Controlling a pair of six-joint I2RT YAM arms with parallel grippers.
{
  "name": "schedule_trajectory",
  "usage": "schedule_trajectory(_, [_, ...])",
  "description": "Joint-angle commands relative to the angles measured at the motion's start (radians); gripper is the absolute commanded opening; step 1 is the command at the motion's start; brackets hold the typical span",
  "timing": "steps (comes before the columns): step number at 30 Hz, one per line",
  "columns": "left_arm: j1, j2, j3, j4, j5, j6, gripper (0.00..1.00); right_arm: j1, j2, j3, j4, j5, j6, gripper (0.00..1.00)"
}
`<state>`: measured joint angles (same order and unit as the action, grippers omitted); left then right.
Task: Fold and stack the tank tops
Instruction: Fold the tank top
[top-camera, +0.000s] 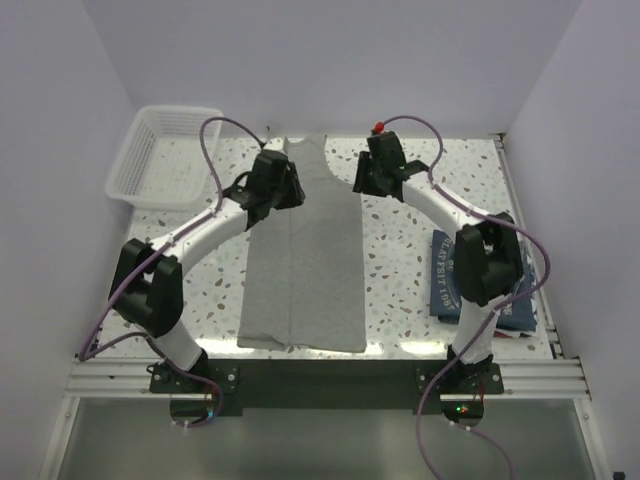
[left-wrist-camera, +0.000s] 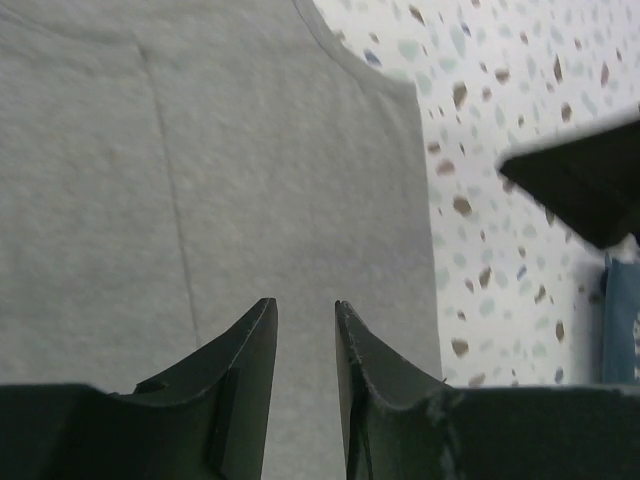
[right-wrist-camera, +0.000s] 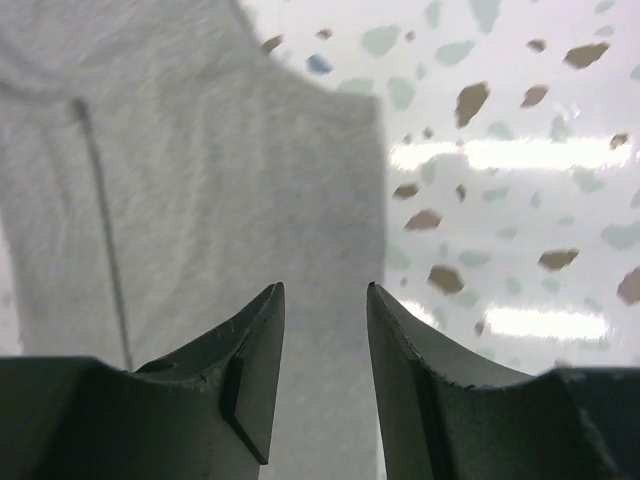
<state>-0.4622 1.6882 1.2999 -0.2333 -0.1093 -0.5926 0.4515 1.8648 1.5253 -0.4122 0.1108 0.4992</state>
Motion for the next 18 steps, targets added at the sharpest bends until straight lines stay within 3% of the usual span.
schedule_trajectory(1, [-0.123,-0.096,-0.108,0.017,-0.035,-0.044,0.34,-0.066,0.153,0.122,-0.019,-0.109,-0.068,0.42])
schedule_trajectory(9, [-0.363,-0.136,-0.215,-0.017,-0.027,-0.113,0.34,-0.108,0.401,0.393,-0.05,-0.132,-0.123,0.42])
schedule_trajectory(18, [-0.536,-0.108,-0.214,-0.043,-0.033,-0.151,0.35,-0.106,0.527,0.475,-0.056,-0.083,-0.136,0.38])
